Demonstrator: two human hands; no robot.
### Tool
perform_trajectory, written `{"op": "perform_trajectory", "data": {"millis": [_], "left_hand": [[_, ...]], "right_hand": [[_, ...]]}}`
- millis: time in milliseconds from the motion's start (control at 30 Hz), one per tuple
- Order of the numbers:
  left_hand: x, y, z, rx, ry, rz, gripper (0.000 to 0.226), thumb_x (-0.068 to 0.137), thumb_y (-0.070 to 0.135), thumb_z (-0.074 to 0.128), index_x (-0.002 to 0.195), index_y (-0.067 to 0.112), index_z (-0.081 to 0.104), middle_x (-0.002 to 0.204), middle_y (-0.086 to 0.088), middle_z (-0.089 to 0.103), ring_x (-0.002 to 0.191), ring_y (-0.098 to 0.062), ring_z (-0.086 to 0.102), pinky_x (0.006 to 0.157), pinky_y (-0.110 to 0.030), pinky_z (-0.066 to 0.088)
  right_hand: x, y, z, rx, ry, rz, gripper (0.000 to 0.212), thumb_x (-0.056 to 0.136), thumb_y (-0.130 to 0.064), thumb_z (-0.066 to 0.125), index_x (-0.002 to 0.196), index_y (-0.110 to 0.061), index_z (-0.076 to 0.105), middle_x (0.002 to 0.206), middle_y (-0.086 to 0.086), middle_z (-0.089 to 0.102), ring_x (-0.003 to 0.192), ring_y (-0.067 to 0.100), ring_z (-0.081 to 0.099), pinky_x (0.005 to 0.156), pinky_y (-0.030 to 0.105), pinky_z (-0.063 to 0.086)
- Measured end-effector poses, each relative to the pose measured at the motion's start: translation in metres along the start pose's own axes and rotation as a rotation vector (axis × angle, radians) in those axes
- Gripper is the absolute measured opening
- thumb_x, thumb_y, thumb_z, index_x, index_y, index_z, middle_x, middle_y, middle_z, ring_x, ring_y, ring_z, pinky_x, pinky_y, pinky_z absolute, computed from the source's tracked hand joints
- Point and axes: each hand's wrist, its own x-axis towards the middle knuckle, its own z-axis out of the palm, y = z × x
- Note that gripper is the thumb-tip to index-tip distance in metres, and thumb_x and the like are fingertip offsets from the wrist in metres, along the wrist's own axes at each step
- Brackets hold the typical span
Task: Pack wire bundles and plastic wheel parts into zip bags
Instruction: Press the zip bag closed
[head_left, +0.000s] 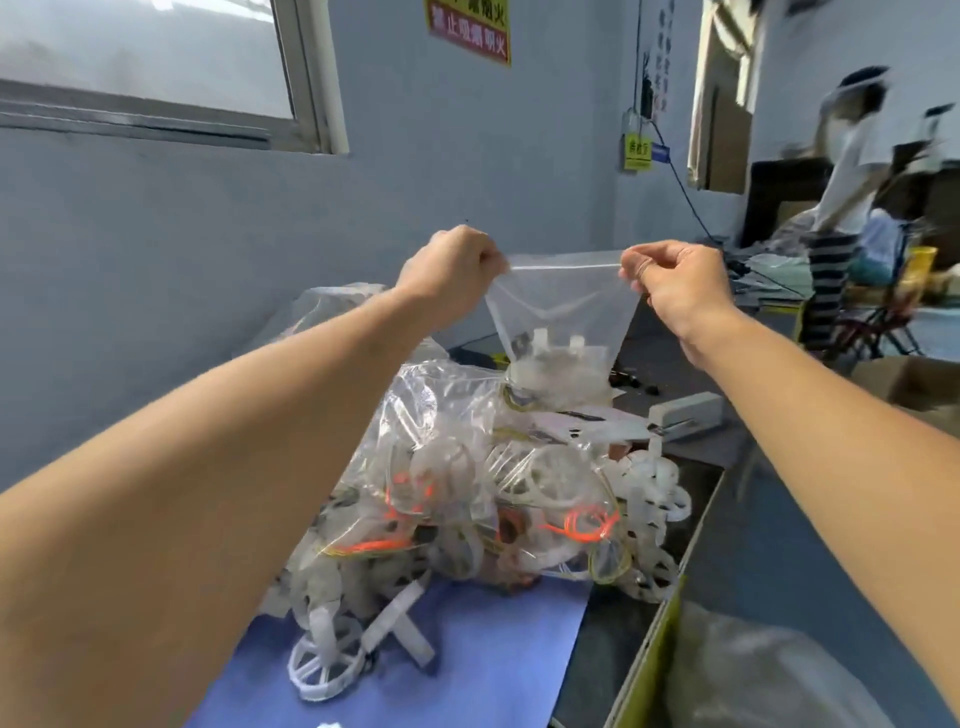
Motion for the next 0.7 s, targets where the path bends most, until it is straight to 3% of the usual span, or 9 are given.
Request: {"op": "perform_trajectory", "data": {"millis": [100,200,300,367,433,467,533,633,700], "left_hand": [[-0.008,-0.012,0.05,0.019,-0.034,-0.021,0.017,0.093,0.03,0.054,0.093,0.023,0.07,0.091,-0.002,0.067,0.085,-0.031,0.062,0.075,-0.034,0.049],[-0.026,-0.03,0.092,0.023,-0.165,-0.026,0.018,0.094,0.025,0.052,0.086,0.018,0.067,0.087,-0.003,0.066,0.083,-0.029,0.062,0.072,-0.033,0.051],[-0.014,-0.039,0.112,-0.038,-0.333,-0.129,0.025,0.094,0.014,0.047,0.081,0.002,0.064,0.064,-0.004,0.061,0.046,-0.007,0.062,0.044,-0.016,0.042],[0.014,-0.03,0.111,-0.125,-0.428,-0.244,0.026,0.098,0.019,0.046,0.086,0.003,0.063,0.061,-0.003,0.063,0.035,-0.006,0.054,0.039,-0.012,0.04],[0.052,-0.016,0.106,-0.115,-0.392,-0.304,0.043,0.103,0.045,0.038,0.105,0.009,0.062,0.086,-0.004,0.066,0.055,-0.014,0.057,0.054,-0.017,0.043],[0.068,-0.019,0.109,-0.04,-0.374,-0.23,0.053,0.101,0.054,0.031,0.113,0.012,0.06,0.099,-0.005,0.065,0.069,-0.018,0.057,0.064,-0.02,0.043],[0.101,-0.014,0.113,-0.248,-0.046,-0.301,0.046,0.103,0.044,0.038,0.12,0.007,0.059,0.105,-0.006,0.062,0.087,-0.024,0.06,0.075,-0.026,0.048],[0.118,-0.017,0.128,-0.452,0.279,-0.269,0.023,0.098,0.016,0.041,0.098,0.006,0.062,0.098,-0.003,0.064,0.087,-0.023,0.061,0.073,-0.027,0.046],[0.098,-0.029,0.152,-0.369,0.265,-0.153,0.023,0.093,0.008,0.038,0.077,0.016,0.053,0.087,0.002,0.056,0.074,-0.019,0.048,0.062,-0.024,0.035]], "right_hand": [[0.003,0.05,0.008,-0.084,0.016,0.059,0.017,0.094,-0.022,0.064,0.077,-0.026,0.066,0.084,-0.005,0.071,0.081,0.011,0.061,0.09,0.036,0.053],[-0.019,0.103,0.012,-0.127,-0.064,0.194,0.012,0.096,-0.022,0.062,0.085,-0.025,0.067,0.088,-0.004,0.071,0.082,0.011,0.062,0.081,0.031,0.054],[-0.024,0.13,0.014,-0.19,-0.155,0.298,0.012,0.095,-0.028,0.064,0.101,-0.019,0.07,0.089,-0.004,0.066,0.074,0.011,0.055,0.066,0.028,0.044],[-0.001,0.126,0.019,-0.216,-0.166,0.347,0.012,0.096,-0.027,0.063,0.1,-0.017,0.069,0.087,0.0,0.065,0.067,0.014,0.05,0.055,0.026,0.039],[0.037,0.109,0.03,-0.144,-0.103,0.382,0.011,0.098,-0.019,0.059,0.099,-0.011,0.067,0.088,0.005,0.067,0.062,0.015,0.05,0.05,0.025,0.041],[0.056,0.097,0.035,-0.073,-0.06,0.394,0.011,0.099,-0.016,0.057,0.096,-0.009,0.065,0.091,0.008,0.068,0.06,0.015,0.053,0.05,0.025,0.046],[0.089,0.075,0.045,0.067,0.026,0.357,0.016,0.1,-0.014,0.052,0.086,-0.014,0.058,0.094,0.01,0.069,0.057,0.017,0.056,0.049,0.027,0.054],[0.116,0.064,0.052,0.111,0.145,0.191,0.02,0.102,-0.015,0.047,0.085,-0.021,0.058,0.096,0.004,0.072,0.068,0.013,0.063,0.066,0.035,0.06],[0.104,0.08,0.051,-0.091,0.197,0.028,0.021,0.1,-0.012,0.05,0.086,-0.024,0.061,0.094,-0.003,0.071,0.085,0.014,0.065,0.078,0.034,0.059]]}}
